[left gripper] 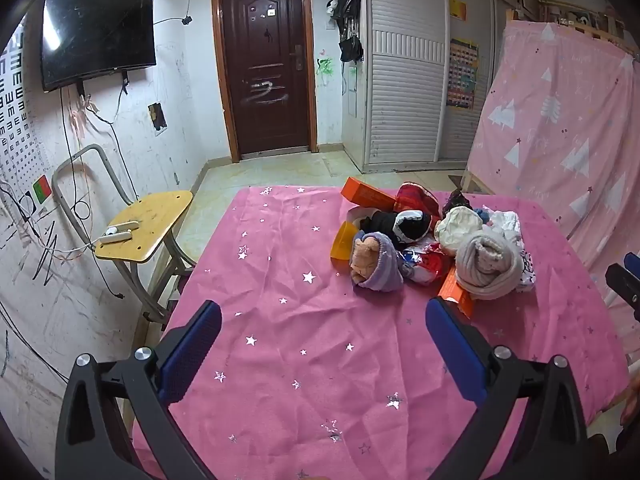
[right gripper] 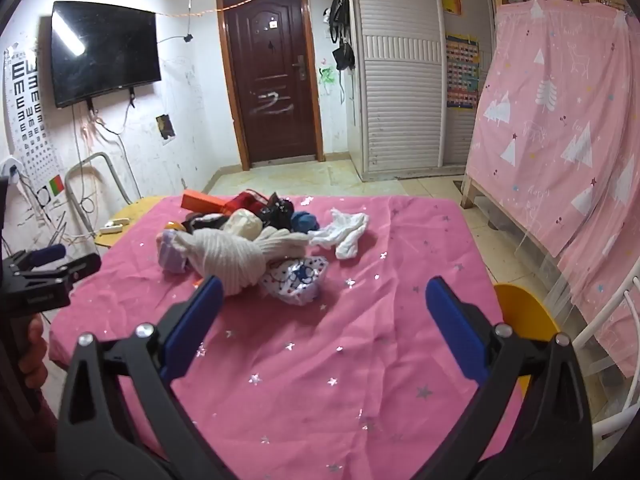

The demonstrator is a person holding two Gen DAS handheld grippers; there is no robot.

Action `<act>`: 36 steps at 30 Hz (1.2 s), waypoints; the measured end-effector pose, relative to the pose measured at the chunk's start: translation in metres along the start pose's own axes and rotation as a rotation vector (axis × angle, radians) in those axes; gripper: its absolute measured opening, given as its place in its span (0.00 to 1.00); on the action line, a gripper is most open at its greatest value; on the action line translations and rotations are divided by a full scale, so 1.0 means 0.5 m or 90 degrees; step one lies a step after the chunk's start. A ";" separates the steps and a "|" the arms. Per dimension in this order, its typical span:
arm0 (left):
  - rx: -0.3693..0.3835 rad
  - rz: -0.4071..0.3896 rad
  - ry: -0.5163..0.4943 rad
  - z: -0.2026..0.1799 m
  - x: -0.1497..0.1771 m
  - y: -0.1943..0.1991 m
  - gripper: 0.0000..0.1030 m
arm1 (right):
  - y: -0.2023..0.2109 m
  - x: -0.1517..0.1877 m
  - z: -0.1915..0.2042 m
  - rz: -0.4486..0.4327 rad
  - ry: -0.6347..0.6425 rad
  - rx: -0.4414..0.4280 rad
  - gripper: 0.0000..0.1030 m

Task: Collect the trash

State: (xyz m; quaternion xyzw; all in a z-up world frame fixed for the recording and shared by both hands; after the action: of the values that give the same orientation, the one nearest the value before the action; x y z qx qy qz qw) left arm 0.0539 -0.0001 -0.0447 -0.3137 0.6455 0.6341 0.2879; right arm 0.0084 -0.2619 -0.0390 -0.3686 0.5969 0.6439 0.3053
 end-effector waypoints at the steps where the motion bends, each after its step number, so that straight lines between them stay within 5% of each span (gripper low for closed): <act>1: 0.000 0.000 0.000 0.000 0.000 0.000 0.91 | 0.001 0.000 0.000 -0.003 -0.001 0.000 0.95; 36: -0.002 0.001 0.000 0.001 0.000 0.000 0.91 | 0.001 0.000 -0.002 -0.001 -0.005 -0.004 0.94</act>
State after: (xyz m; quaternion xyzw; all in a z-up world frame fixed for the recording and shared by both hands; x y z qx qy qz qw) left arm 0.0537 0.0003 -0.0447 -0.3136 0.6449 0.6353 0.2865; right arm 0.0079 -0.2628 -0.0387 -0.3675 0.5937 0.6467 0.3070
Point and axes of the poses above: each gripper's, at about its wrist camera, not at the fingertips, and y roughly against the way its jaws point, z to its left, x to its underside, the point moved 7 cm from there along -y, roughly the way its jaws point, and after that the axes turned 5 degrees about y, right-handed, at the moved point
